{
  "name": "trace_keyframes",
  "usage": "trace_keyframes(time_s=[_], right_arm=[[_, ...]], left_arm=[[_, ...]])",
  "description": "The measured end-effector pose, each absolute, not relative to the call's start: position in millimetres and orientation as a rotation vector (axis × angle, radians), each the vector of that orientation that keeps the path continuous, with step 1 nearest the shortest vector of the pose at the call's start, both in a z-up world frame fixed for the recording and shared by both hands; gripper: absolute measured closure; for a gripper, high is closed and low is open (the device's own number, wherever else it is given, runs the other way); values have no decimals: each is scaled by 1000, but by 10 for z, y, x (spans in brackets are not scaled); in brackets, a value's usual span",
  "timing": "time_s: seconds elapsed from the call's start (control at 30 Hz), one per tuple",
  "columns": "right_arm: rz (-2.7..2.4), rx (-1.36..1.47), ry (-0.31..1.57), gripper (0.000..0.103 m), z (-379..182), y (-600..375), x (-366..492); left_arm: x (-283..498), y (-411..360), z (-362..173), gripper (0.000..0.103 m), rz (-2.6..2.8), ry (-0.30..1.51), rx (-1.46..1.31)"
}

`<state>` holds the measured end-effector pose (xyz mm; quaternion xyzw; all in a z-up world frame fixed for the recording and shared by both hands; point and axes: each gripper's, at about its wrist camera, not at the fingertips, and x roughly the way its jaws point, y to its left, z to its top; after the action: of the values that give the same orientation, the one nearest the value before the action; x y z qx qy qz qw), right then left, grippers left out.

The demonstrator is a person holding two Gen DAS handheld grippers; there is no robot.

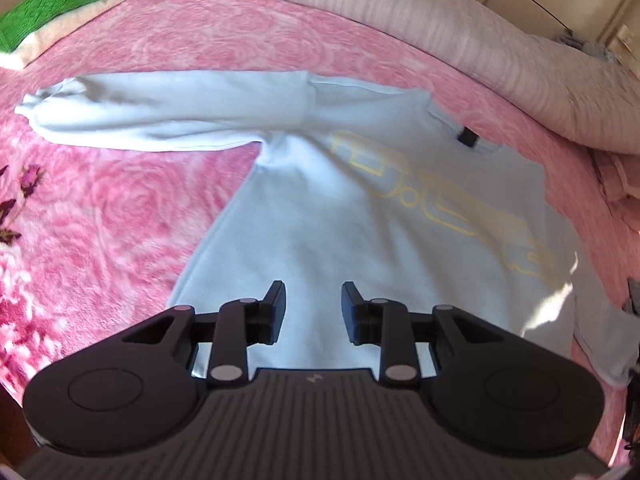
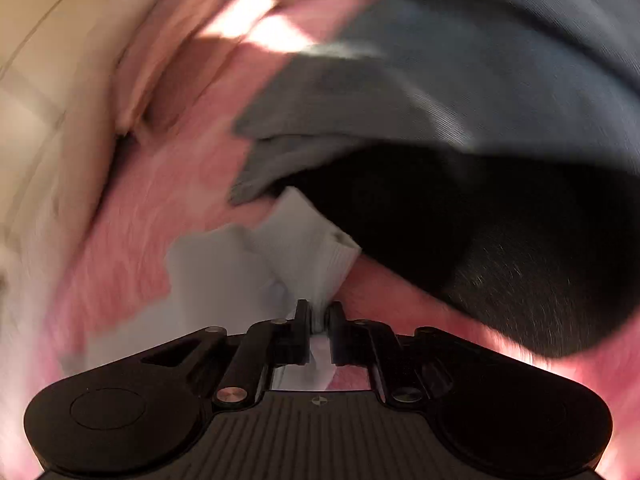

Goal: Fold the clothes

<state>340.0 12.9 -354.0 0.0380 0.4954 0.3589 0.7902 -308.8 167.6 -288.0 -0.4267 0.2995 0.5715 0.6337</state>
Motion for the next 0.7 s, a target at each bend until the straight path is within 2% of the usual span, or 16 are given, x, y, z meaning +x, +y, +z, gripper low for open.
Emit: trace_keyframes(time_s=[0.2, 0.3, 0.37, 0.4, 0.43, 0.53, 0.57, 0.7], right_arm=[[737, 6, 726, 97, -3038, -185, 3139], [653, 9, 937, 96, -3356, -156, 3363], [567, 45, 1101, 91, -3548, -168, 3457], [572, 90, 1114, 90, -3545, -246, 3379], [601, 118, 1108, 86, -3518, -334, 3253], [735, 116, 1162, 64, -3437, -591, 2677], [794, 101, 1204, 61, -3436, -658, 2424], [1004, 19, 1389, 59, -3518, -845, 1374]], left_arm=[[-3224, 1637, -2934, 77, 1283, 727, -960], [-3352, 1635, -3058, 77, 1281, 783, -962], [-3480, 1625, -3126, 77, 1275, 822, -974], [-3566, 1608, -3139, 77, 1276, 830, -977], [-3653, 1590, -3153, 75, 1277, 838, -980], [-3901, 1540, -3184, 72, 1268, 859, -997], [-3967, 1517, -3205, 71, 1258, 870, -1000], [-4153, 1423, -3317, 66, 1180, 880, -1037]])
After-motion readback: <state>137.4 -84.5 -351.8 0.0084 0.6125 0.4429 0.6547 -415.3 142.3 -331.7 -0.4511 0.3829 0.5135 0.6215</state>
